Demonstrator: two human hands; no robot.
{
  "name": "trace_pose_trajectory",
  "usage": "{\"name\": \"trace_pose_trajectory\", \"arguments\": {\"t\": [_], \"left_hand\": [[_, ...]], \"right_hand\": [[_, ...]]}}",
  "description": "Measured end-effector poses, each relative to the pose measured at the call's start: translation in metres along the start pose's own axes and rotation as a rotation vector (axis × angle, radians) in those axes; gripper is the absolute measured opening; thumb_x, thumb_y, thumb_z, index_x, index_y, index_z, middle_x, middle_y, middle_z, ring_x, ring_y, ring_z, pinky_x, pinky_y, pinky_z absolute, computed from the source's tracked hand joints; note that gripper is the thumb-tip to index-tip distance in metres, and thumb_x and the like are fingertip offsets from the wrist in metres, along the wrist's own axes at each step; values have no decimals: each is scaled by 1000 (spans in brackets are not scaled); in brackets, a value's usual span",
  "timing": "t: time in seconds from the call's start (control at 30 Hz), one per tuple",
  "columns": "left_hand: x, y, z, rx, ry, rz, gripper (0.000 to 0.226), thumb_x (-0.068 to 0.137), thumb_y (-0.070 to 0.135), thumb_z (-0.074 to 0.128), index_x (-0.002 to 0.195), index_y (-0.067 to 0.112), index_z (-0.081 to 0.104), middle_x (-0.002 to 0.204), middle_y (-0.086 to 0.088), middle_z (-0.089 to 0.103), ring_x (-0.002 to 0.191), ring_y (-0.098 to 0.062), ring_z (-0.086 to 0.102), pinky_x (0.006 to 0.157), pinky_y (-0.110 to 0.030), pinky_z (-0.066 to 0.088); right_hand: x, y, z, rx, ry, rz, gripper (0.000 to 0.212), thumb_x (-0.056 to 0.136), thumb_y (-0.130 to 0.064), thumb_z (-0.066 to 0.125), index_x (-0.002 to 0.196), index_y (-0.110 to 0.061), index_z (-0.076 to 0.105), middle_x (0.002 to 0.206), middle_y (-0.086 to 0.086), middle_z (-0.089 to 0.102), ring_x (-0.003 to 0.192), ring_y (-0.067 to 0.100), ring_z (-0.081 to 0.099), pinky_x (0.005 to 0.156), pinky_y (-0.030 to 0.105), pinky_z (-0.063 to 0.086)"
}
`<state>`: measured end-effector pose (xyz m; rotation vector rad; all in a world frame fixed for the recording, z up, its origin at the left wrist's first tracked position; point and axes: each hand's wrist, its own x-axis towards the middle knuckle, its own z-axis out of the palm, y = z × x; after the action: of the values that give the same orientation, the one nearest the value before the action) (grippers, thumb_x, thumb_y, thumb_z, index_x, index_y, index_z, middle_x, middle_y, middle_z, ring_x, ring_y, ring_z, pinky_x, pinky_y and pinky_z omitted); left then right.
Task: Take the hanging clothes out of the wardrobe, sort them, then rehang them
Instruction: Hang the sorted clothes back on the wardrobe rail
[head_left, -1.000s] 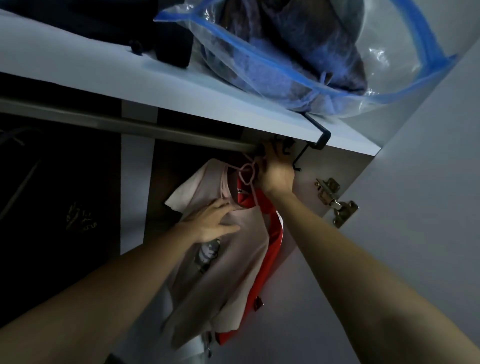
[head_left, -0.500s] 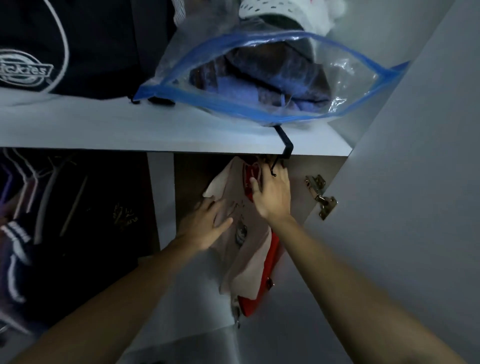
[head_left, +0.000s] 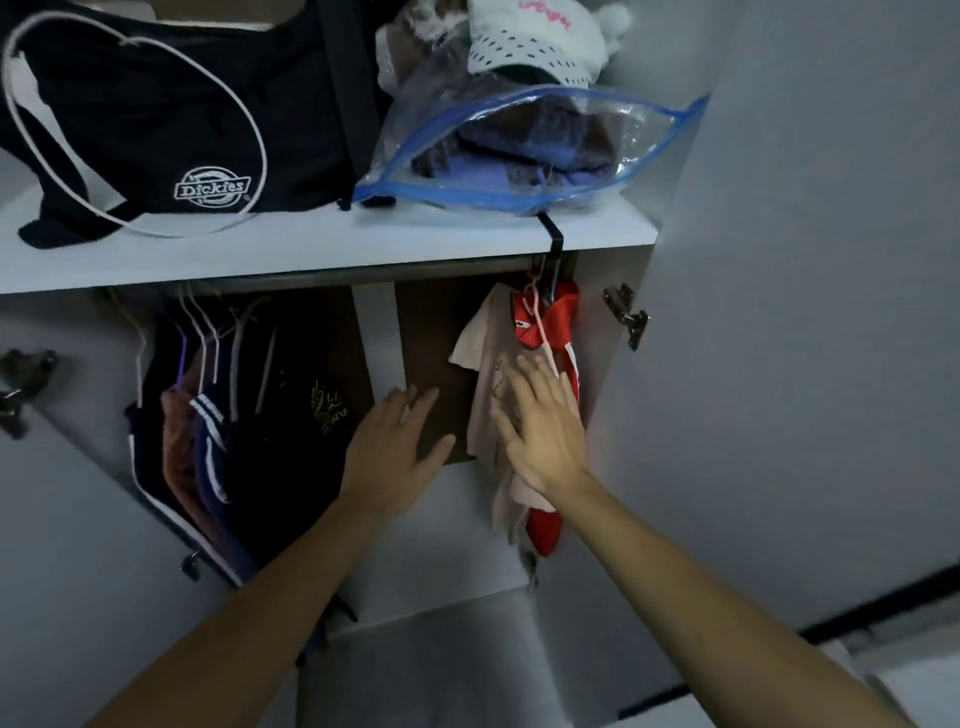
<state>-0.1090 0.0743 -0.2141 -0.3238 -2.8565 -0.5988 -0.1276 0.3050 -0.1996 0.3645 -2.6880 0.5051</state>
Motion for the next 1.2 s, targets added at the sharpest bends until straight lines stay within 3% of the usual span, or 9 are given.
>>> {"name": "trace_pose_trajectory", "arguments": {"t": [0.1,0.43,0.67,1.03,1.2], "left_hand": [[-25,7,1,24,-31,104,75,98,69,36,160,26,35,162,-11,42,151,-31,36,119,-50,38],[-154,84,5,-7,-143,592,71,98,61,45,159,25,39,157,-8,47,147,-30,39,116,-48,39],[-276,240,52,-135,-364,940,72,98,64,38,161,27,38,156,-8,48,148,-30,39,116,-48,39],[-476,511,132,-214,-492,1376,73,98,66,33,162,29,36,159,-8,45,149,-30,38,121,-48,32],[-562,603,149,-242,-558,1538,74,99,67,32,161,27,38,156,-10,47,148,-30,39,120,-49,35]], "right_hand": [[-54,-20,-11,-34,12,63,62,107,-51,41,162,-23,34,171,1,27,161,19,8,131,42,-1],[-313,-79,-72,-140,164,500,58,108,-47,45,160,-22,38,168,-2,34,159,18,19,131,47,11],[-516,-71,-158,-333,240,895,60,108,-50,42,161,-22,36,169,-1,32,160,17,17,131,46,8],[-819,-54,-286,-487,447,1350,62,103,-51,45,158,-24,41,166,-2,36,158,19,23,129,49,15],[-926,-64,-332,-526,522,1517,62,105,-52,43,160,-23,38,167,-1,34,159,18,19,131,45,7]]}}
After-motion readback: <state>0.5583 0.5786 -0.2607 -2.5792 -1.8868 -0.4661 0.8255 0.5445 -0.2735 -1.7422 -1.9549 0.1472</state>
